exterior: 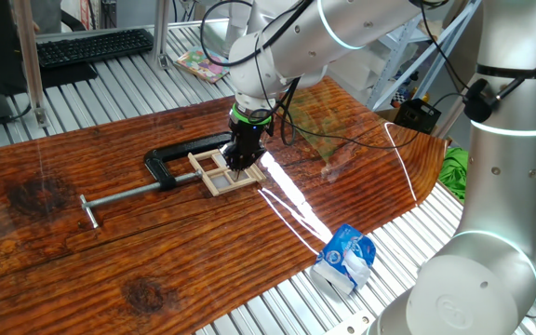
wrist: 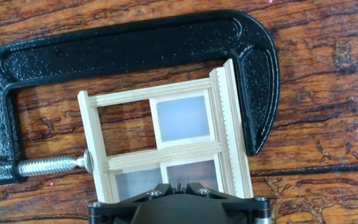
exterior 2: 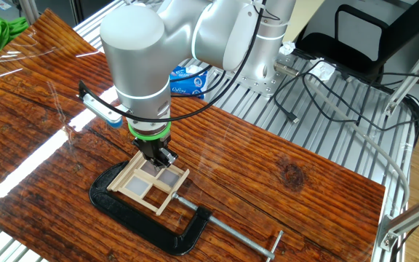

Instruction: Open a sliding window

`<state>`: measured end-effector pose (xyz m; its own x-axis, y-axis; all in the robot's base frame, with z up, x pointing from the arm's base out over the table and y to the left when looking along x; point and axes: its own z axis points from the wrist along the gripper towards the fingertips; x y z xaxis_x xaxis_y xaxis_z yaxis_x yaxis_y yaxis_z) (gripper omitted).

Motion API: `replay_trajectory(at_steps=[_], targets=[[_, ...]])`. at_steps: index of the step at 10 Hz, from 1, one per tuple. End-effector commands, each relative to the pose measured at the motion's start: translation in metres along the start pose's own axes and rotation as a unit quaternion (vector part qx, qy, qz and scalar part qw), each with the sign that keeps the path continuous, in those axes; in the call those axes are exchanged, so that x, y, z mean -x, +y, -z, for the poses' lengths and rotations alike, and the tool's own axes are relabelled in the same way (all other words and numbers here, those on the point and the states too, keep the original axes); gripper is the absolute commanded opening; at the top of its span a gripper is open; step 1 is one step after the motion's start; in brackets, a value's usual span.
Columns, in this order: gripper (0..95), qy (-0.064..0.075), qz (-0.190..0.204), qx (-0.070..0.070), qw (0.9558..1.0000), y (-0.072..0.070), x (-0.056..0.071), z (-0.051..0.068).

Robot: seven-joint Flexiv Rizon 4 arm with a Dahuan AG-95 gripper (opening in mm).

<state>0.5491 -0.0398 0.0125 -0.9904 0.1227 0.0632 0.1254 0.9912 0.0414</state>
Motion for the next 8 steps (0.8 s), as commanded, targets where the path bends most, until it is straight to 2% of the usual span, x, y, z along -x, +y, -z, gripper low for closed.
replay_trajectory(at_steps=[1,8], targets=[[0.0,-0.003,0.0,0.0,1.0,-0.0001,0.0,-0.0008],[0.0,-0.006,-0.006,0.002,1.0,0.0013,-0.0005,-0.0018]])
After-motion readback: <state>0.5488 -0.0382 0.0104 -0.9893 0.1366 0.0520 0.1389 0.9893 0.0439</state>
